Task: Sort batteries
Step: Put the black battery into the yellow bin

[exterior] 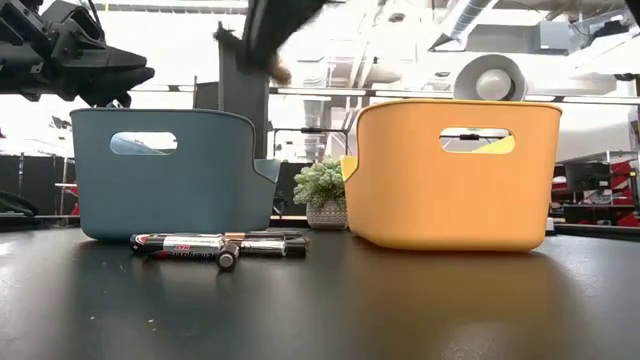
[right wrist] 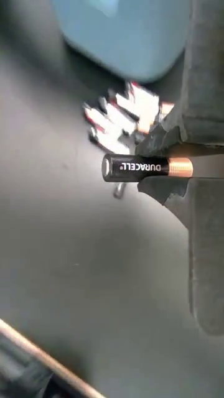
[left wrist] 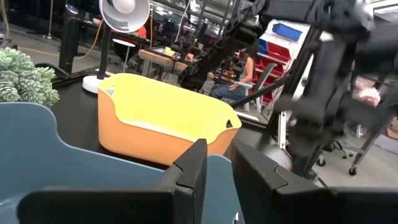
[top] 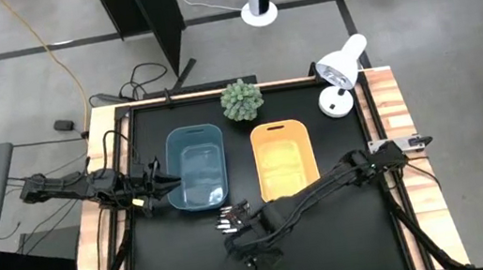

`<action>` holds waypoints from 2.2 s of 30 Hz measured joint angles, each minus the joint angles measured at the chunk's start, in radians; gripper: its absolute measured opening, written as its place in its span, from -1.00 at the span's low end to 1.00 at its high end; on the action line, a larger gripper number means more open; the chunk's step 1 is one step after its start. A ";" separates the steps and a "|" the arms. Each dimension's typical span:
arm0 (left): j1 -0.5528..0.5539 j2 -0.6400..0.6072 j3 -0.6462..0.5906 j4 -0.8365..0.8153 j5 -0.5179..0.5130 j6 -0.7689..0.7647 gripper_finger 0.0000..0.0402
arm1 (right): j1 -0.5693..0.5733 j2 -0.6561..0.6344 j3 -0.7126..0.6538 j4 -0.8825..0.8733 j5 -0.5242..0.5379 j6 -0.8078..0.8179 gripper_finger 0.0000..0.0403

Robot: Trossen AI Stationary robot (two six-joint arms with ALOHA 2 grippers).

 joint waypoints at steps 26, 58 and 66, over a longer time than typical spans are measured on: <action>0.000 0.000 0.000 -0.009 -0.001 -0.015 -0.65 | -0.210 -0.588 -0.491 0.146 0.049 0.106 -0.89; 0.000 0.000 0.000 0.186 -0.013 0.263 -0.65 | -0.560 -0.567 -1.167 0.531 0.034 0.174 -0.88; 0.000 0.002 0.026 0.257 -0.103 0.402 -0.65 | -0.547 -0.570 -1.166 0.541 0.034 0.167 -0.88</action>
